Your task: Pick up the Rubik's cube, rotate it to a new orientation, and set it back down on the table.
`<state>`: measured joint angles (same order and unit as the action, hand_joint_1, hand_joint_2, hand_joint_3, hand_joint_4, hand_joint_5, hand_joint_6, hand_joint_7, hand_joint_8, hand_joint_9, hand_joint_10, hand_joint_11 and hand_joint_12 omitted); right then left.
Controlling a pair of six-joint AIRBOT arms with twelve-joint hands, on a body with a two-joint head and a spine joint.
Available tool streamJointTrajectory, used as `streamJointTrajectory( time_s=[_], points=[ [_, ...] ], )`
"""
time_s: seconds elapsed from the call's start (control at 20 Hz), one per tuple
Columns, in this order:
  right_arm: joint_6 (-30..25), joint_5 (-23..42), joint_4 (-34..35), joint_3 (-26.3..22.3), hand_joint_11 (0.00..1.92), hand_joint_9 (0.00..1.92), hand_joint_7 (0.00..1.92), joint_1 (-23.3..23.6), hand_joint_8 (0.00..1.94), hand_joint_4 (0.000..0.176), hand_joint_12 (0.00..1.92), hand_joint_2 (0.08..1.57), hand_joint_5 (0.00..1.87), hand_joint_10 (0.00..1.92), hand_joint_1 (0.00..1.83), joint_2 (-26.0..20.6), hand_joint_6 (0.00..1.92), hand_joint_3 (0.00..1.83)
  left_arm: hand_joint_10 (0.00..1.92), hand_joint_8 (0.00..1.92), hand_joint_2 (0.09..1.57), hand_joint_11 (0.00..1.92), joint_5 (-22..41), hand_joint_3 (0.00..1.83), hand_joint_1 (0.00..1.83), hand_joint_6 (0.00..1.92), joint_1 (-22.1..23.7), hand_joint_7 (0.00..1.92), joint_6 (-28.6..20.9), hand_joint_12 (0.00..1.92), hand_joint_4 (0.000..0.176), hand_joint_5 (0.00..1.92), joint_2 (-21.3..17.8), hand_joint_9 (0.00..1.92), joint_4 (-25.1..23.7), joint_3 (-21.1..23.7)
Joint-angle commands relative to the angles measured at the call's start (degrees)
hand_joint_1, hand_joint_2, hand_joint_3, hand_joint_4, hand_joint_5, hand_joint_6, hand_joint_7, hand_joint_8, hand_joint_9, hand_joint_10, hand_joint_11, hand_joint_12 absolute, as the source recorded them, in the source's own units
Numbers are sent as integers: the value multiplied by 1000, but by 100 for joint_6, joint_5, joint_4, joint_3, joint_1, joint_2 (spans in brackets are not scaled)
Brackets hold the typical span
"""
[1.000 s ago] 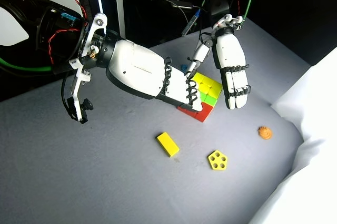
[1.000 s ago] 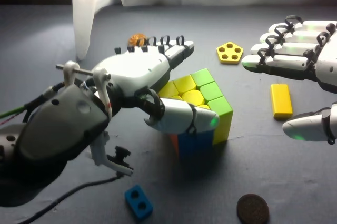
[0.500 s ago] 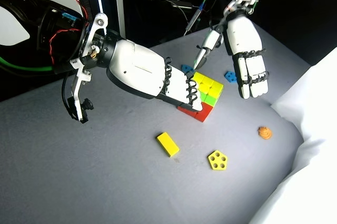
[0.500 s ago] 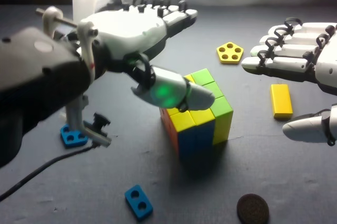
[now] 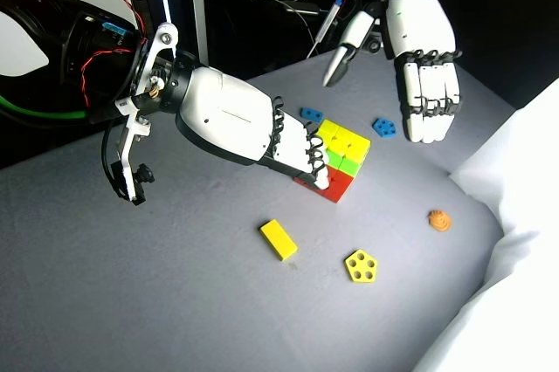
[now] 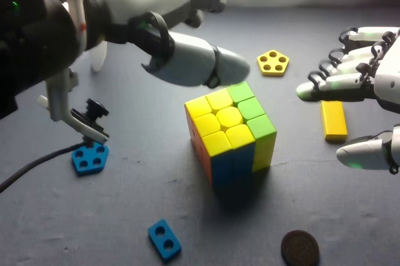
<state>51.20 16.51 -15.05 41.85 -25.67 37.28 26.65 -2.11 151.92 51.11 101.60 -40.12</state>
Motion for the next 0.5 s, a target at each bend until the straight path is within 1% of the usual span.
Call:
streamJointTrajectory(
  time_s=[0.0, 0.05, 0.1, 0.15, 0.2, 0.25, 0.3, 0.35, 0.4, 0.45],
  points=[
    [2, 620, 62, -21, 190, 461, 614, 39, 1165, 0, 1893, 1302, 445, 1466, 0, -39, 948, 3, 1314, 1164, 1253, 185, -79, 2, 30, 907, 80, 436, 13, 1733, 0, 408, -82, 396, -128, 45],
    [2, 620, 62, -22, 360, 499, 615, 40, 1548, 0, 1915, 1302, 495, 1781, 0, -40, 1314, 1, 1523, 1443, 1273, 270, -80, 4, 5, 1197, 104, 444, 24, 1778, 0, 438, -141, 416, -128, 83],
    [2, 620, 62, -23, 522, 600, 712, 41, 1687, 0, 1920, 1306, 566, 1888, 0, -45, 1535, 1, 1691, 1629, 1299, 321, -126, 6, 1, 1310, 134, 463, 85, 1836, 0, 473, -195, 432, -128, 104],
    [2, 620, 62, -24, 602, 638, 751, 44, 1734, 0, 1921, 1314, 600, 1914, 0, -45, 1611, 3, 1767, 1714, 1307, 357, -222, 4, 0, 1334, 151, 474, 153, 1884, 0, 528, -233, 441, -128, 104],
    [4, 620, 62, -27, 648, 679, 809, 47, 1683, 0, 1921, 1318, 675, 1873, 0, -44, 1568, 3, 1776, 1740, 1321, 380, -382, 5, 6, 1350, 181, 518, 262, 1874, 0, 593, -294, 475, -128, 98],
    [7, 620, 62, -29, 673, 698, 828, 49, 1684, 0, 1921, 1321, 701, 1878, 0, -44, 1578, 3, 1800, 1764, 1327, 394, -492, 3, 10, 1336, 193, 551, 318, 1890, 0, 648, -347, 494, -128, 103],
    [7, 620, 62, -29, 681, 704, 837, 48, 1690, 0, 1921, 1322, 715, 1883, 0, -45, 1589, 3, 1812, 1777, 1331, 402, -578, 4, 1, 1334, 197, 570, 348, 1897, 0, 668, -387, 508, -128, 112],
    [15, 619, 62, -29, 691, 702, 838, 47, 1704, 0, 1921, 1324, 711, 1898, 0, -45, 1622, 3, 1823, 1794, 1335, 438, -670, 3, 7, 1355, 205, 627, 386, 1900, 0, 691, -451, 558, -128, 149],
    [22, 603, 62, -28, 679, 708, 846, 44, 1689, 0, 1921, 1322, 710, 1875, 0, -44, 1626, 1, 1822, 1794, 1336, 475, -672, 1, 21, 1392, 216, 646, 400, 1887, 0, 686, -511, 585, -129, 205],
    [23, 573, 62, -29, 679, 708, 842, 44, 1705, 0, 1921, 1324, 704, 1897, 0, -44, 1632, 2, 1814, 1793, 1335, 471, -676, 0, 19, 1434, 224, 646, 415, 1883, 0, 674, -556, 587, -129, 246]
  ],
)
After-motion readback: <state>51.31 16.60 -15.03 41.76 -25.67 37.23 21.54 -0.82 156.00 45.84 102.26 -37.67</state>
